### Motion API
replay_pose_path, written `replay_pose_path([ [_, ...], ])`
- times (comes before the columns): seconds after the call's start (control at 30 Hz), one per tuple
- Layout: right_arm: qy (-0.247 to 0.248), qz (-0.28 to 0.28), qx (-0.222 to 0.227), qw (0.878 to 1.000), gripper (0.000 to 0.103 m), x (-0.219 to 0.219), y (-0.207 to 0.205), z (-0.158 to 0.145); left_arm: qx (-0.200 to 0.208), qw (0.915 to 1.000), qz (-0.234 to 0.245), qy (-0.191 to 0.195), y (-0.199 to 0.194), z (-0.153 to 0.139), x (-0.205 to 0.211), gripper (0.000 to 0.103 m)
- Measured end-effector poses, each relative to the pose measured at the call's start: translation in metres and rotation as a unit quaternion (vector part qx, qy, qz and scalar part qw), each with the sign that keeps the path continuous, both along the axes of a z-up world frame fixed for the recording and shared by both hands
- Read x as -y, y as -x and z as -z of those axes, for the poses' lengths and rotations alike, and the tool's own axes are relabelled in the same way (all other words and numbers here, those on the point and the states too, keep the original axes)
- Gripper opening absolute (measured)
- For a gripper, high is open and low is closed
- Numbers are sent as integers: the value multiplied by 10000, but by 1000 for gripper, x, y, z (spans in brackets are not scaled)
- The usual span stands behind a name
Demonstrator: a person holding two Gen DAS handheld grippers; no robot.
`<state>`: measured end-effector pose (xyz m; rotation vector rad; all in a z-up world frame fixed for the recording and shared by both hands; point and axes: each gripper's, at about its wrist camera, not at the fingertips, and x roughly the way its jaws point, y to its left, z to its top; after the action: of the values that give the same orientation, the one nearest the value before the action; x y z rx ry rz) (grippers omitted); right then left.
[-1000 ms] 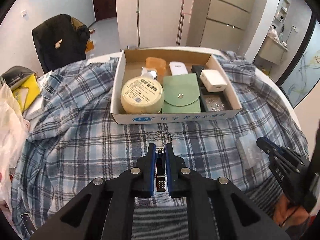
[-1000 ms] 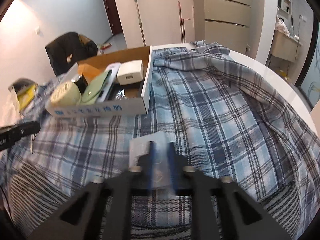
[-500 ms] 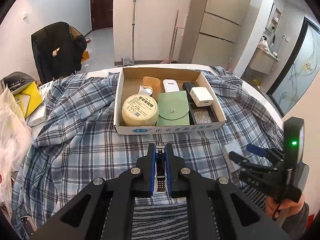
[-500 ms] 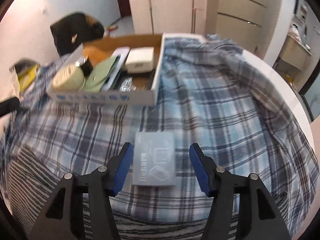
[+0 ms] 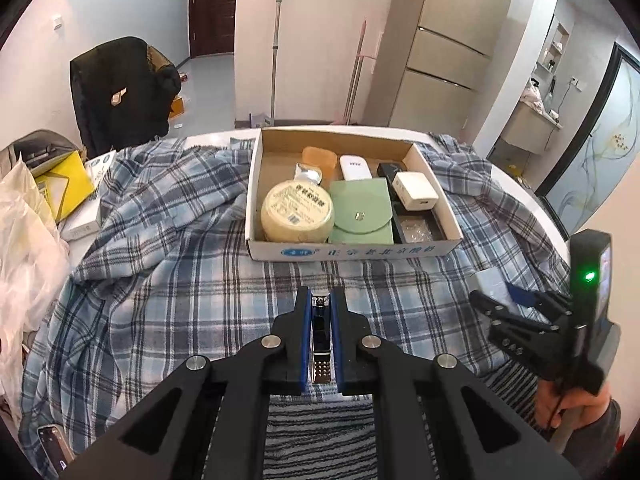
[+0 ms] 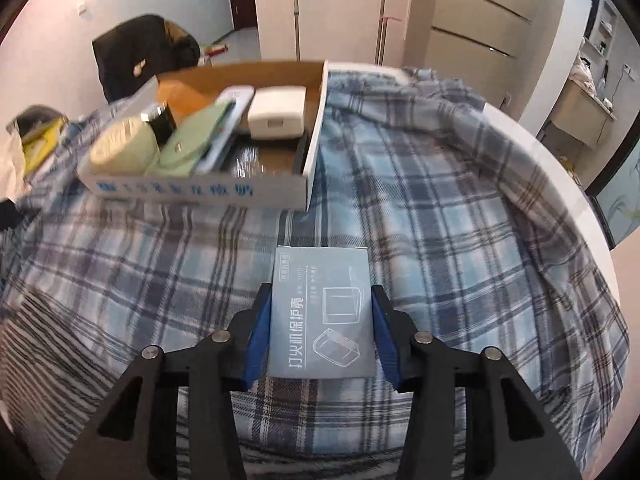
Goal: Organize rigid objects
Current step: 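Carry the clipper and card box over the cardboard box with both grippers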
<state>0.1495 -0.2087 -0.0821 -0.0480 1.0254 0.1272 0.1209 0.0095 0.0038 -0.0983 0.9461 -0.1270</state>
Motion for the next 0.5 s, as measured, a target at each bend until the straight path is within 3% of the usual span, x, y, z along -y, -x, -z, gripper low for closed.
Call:
replay_pose_path([
  [0.27,-165,8,602,9980,45,6,-13,-67,345,9993,148,-85,-21,-36,11,10],
  [0.5,-524,189,1017,9933,45,1,-54,-113,667,9976,184,95,-59,-71,24,10],
])
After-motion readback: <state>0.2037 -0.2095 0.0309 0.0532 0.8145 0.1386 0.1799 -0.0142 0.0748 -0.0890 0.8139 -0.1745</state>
